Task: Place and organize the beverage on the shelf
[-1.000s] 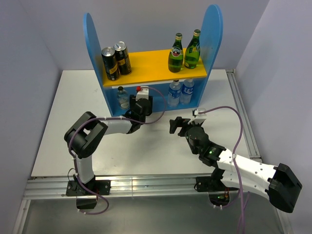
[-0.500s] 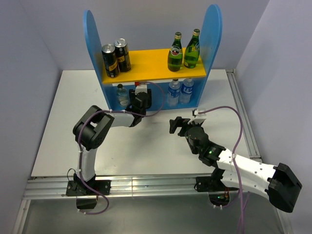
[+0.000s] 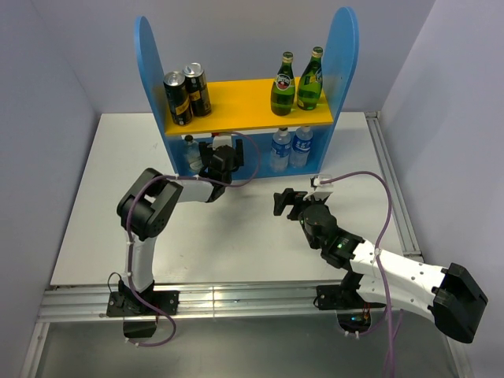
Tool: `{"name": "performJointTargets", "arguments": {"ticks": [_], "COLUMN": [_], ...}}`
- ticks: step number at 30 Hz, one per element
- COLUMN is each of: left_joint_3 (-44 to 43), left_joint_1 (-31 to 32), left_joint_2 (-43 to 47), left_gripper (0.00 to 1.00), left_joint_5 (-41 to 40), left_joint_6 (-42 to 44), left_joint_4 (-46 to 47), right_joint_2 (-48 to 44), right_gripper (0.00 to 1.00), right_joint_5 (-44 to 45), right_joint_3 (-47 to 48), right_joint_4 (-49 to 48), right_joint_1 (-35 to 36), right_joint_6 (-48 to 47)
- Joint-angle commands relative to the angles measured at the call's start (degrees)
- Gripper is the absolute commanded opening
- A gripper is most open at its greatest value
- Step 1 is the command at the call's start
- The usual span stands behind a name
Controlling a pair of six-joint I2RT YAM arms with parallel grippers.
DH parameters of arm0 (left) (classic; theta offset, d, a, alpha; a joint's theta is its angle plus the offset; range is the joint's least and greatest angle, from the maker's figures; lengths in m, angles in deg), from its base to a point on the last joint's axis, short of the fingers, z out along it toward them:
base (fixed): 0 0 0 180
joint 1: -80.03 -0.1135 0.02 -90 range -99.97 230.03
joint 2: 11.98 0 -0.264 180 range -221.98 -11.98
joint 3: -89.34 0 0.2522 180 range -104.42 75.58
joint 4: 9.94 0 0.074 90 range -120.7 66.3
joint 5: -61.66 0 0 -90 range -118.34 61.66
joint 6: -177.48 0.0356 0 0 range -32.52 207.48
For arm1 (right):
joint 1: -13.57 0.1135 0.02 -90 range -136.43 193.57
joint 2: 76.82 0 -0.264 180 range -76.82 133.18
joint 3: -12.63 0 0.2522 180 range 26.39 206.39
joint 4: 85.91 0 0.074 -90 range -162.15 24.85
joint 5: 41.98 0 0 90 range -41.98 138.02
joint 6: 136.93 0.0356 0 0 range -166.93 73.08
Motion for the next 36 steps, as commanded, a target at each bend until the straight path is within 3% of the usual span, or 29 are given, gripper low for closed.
{"name": "performJointTargets", "arguments": {"ticks": [1,11,28,34,36], "left_joint_3": [-1.96,2.52,17.45,24.04,23.97], "left_joint_1": [-0.71,-0.53,5.35,9.22,11.94], "left_joint_2": [1.45,4.97,16.04,24.19,27.19], "left_gripper": [0.99,0.99,0.99,0.99,0.99], "left_joint_5": [-0.34,2.48,-4.90,-7.80,-9.90], "left_joint_6": [-0.92,-3.55,-8.74,-16.20,-16.65], "left_joint_4": [4.16,2.93,-0.94,-7.87,-15.82], "right_joint_2": [0.56,0.65,-0.31,-0.23,-1.54], "right_gripper": [1.00,1.00,1.00,1.00,1.00], "right_joint_5": [0.83,0.74,0.83,0.04,-1.10], "right_joint_3": [1.62,1.70,1.53,1.70,1.53], "right_joint_4": [-2.17,-2.17,-1.99,-1.99,-2.34], "right_joint_1": [0.25,0.33,0.25,0.33,0.34], "right_joint_6": [-0.75,-0.67,-0.31,-0.23,0.12]}}
